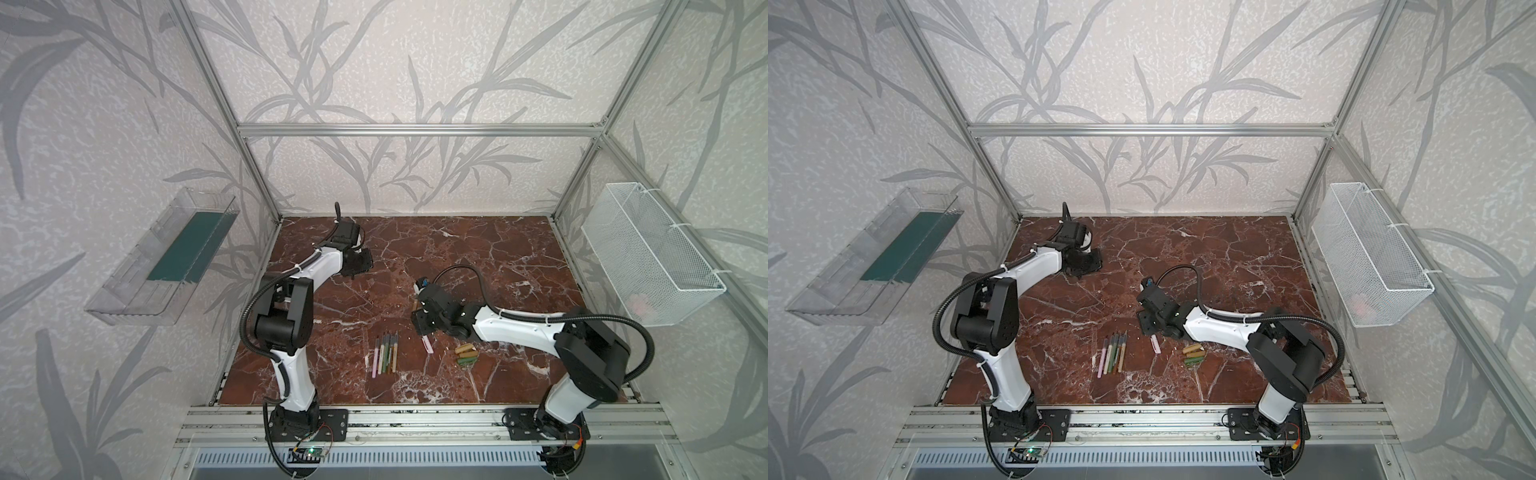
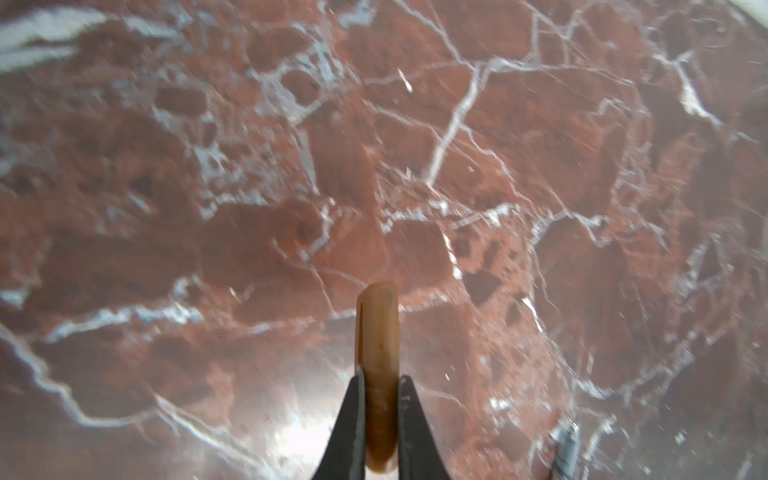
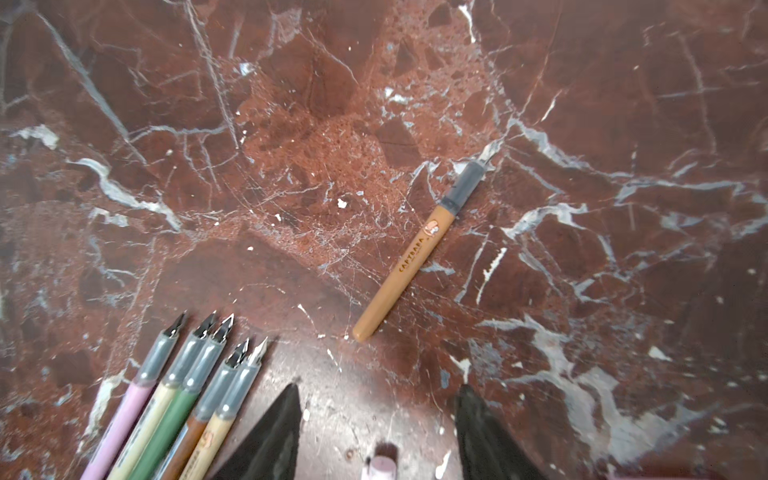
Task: Insert the pens into the pen caps
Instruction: 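Lift the brown cap with the left gripper while the right descends to the pen, then close the right gripper on the brown pen body and lift it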
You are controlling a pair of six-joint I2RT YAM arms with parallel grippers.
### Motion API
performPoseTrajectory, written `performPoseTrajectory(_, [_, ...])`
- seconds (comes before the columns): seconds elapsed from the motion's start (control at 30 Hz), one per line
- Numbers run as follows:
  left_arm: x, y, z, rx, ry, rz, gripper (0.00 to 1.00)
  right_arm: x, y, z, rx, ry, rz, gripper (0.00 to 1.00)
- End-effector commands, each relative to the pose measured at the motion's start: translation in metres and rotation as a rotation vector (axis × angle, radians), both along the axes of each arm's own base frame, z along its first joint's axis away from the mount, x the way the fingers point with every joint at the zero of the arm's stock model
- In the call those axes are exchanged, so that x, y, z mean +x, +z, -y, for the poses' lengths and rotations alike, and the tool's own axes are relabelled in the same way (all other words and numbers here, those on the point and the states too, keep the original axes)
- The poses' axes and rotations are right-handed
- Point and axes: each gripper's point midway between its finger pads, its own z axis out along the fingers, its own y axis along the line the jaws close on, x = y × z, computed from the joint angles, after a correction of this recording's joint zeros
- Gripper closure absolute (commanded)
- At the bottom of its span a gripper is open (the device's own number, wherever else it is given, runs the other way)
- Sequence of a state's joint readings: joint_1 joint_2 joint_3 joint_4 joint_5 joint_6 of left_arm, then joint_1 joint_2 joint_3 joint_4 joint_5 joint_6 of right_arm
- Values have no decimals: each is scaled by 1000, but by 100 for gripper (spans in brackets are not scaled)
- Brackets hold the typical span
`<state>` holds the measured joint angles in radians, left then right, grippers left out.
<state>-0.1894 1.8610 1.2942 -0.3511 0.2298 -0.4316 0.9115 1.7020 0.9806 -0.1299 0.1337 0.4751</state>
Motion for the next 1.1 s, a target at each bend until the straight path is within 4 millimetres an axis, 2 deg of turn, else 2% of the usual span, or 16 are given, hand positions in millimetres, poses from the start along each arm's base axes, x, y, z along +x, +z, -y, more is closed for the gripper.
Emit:
performPoseTrajectory(0.0, [7,32,7,-78,32,151,94,0,-15,11,-104,-43,-33,42])
performPoseTrajectory(0.17, [-19,31,21,-158,-10,173,94,12,-23,15,-191,-83,-24,42])
performPoseTrajectory(0.33, [-36,30,30,-224,-45,183,96,23,-29,12,-257,-111,-29,43])
performPoseTrajectory(0.6, [-54,38,36,-271,-67,219,97,39,-28,7,-267,-146,-21,43])
performPoseTrajectory(0.77, [-61,45,43,-315,-90,248,99,52,-34,6,-273,-167,-39,44])
performPoseTrajectory(0.9, [-65,55,48,-337,-107,276,99,56,-40,7,-293,-181,-53,52])
performPoseTrajectory(1.07, [-71,65,54,-364,-129,294,100,50,-45,7,-255,-197,-74,64])
